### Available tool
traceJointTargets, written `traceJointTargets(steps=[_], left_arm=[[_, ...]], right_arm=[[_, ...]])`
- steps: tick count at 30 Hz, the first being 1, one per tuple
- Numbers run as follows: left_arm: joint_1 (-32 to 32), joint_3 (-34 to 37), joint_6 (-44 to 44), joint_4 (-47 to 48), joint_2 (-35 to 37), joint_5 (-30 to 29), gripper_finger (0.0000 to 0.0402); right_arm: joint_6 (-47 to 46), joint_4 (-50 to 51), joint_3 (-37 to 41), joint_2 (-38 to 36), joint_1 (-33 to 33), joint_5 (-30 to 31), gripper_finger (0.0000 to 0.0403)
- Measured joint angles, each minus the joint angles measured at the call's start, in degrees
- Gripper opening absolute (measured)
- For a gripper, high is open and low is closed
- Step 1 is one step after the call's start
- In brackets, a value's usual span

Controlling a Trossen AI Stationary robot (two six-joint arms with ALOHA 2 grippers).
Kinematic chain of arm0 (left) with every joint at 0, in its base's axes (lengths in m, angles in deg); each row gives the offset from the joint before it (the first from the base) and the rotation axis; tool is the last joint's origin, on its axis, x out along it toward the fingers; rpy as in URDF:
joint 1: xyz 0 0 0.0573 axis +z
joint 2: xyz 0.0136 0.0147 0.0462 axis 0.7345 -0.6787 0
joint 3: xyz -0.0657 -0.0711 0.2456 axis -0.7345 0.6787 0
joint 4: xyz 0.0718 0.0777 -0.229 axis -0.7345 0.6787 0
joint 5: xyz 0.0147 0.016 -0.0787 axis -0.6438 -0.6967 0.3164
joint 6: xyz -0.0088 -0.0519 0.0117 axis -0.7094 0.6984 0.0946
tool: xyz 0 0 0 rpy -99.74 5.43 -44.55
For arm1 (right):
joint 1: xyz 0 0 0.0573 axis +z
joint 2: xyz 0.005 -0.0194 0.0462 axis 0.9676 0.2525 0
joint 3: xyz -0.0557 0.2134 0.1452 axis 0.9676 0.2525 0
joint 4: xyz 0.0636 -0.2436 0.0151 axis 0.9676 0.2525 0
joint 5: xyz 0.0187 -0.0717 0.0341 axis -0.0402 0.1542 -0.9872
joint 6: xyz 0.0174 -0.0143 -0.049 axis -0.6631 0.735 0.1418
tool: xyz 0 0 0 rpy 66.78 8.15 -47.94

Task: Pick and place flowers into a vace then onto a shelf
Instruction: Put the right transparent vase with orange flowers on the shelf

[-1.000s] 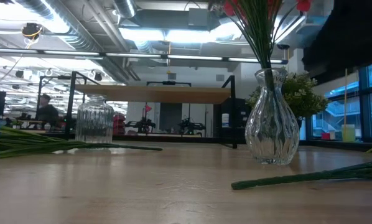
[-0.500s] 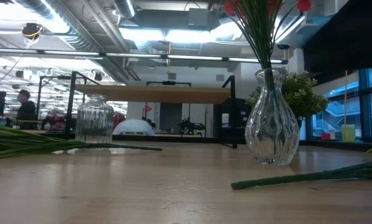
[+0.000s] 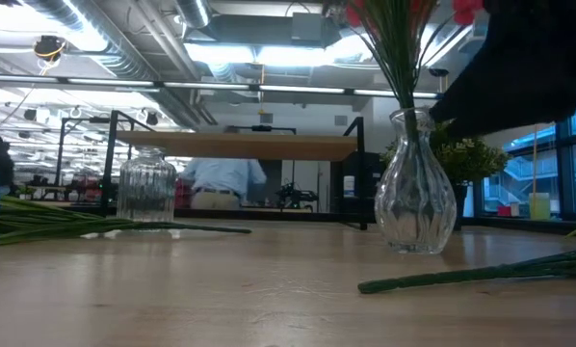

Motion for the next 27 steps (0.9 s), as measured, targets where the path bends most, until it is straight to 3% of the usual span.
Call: traceJointTargets(steps=[3, 7, 17, 27], left_arm=[[0.0, 0.0, 0.01, 0.01, 0.0, 0.0, 0.0127], [0.0, 0.0, 0.0, 0.0, 0.0, 0.0, 0.0127], [0.0, 0.0, -0.02, 0.02, 0.0, 0.0, 0.0127], [0.0, 0.0, -0.04, 0.02, 0.0, 0.0, 0.0127]], right_arm=[[5.34, -3.25, 0.0, 0.0, -1.25, -4.95, 0.0258], [11.78, -7.57, 0.0, 0.0, -2.78, -5.0, 0.0258], [13.11, -7.95, 0.0, 0.0, -7.08, -8.33, 0.0252], [14.62, -9.77, 0.0, 0.02, -7.38, -9.87, 0.0139]])
